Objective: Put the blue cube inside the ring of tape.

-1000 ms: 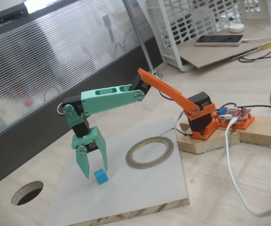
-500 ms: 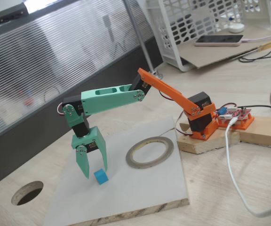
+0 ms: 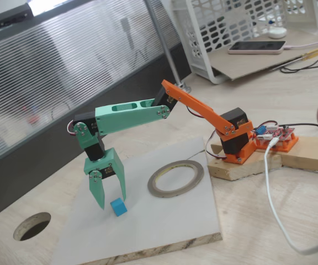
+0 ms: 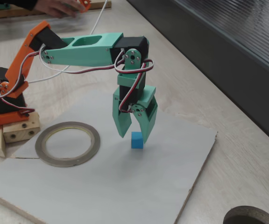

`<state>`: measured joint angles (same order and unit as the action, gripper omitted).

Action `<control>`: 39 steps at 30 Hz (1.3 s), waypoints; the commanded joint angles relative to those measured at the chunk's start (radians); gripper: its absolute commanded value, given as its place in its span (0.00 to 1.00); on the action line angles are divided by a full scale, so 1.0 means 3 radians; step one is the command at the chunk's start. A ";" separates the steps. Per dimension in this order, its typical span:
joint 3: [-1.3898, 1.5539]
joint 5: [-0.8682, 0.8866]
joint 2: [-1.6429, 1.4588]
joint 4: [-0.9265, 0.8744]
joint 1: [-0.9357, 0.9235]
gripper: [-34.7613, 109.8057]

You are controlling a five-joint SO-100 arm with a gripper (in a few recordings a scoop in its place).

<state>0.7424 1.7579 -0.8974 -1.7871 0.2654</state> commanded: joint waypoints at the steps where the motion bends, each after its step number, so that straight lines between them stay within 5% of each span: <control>1: -0.0061 0.0020 -0.0112 -0.0041 0.0041 0.51; 28: -0.0061 0.0026 -0.0112 -0.0046 0.0046 0.51; 39: -0.0036 0.0026 -0.0102 -0.0087 0.0046 0.65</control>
<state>0.7440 1.7579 -0.8974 -1.7871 0.2669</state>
